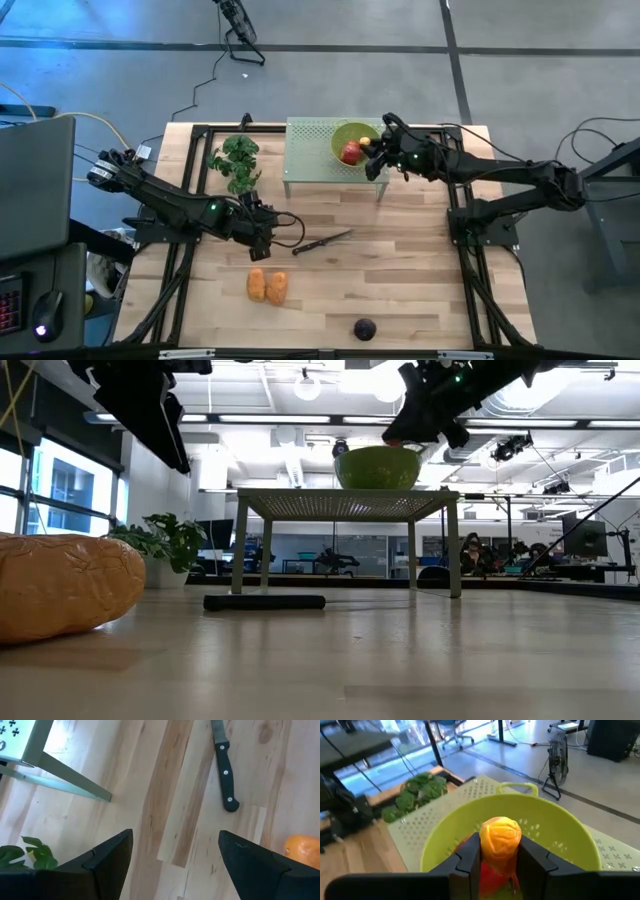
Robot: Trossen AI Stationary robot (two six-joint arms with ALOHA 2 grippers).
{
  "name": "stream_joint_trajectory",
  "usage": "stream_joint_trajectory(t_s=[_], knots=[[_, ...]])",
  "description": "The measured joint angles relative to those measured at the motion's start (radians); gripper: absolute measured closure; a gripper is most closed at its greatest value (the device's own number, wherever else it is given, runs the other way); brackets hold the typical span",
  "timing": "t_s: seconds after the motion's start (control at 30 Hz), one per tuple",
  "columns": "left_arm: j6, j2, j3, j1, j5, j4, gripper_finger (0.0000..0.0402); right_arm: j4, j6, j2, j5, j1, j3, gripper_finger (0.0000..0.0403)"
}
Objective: Pick & Place Fruit
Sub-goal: Put the orange peach into the green strainer bowl on the shelf, then put the yellow mango into the green strainer bowl on the shelf
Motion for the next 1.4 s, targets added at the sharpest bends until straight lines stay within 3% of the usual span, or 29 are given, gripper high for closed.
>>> stream_joint_trajectory(t_s=[0.6, 1.17, 1.4], knots=[[-0.003, 0.0, 0.0, 0.0, 0.057, 0.071, 0.0112, -0.061, -0.038, 0.028, 0.006, -0.001, 0.0, 0.0304], [-0.001, 0.0, 0.0, 0.0, 0.06, 0.07, 0.0112, -0.016, -0.038, 0.028, 0.008, -0.001, 0.0, 0.0212], [0.008, 0.0, 0.0, 0.0, 0.154, 0.062, 0.0112, 0.041, -0.036, 0.018, -0.035, 0.003, 0.0, 0.0208]])
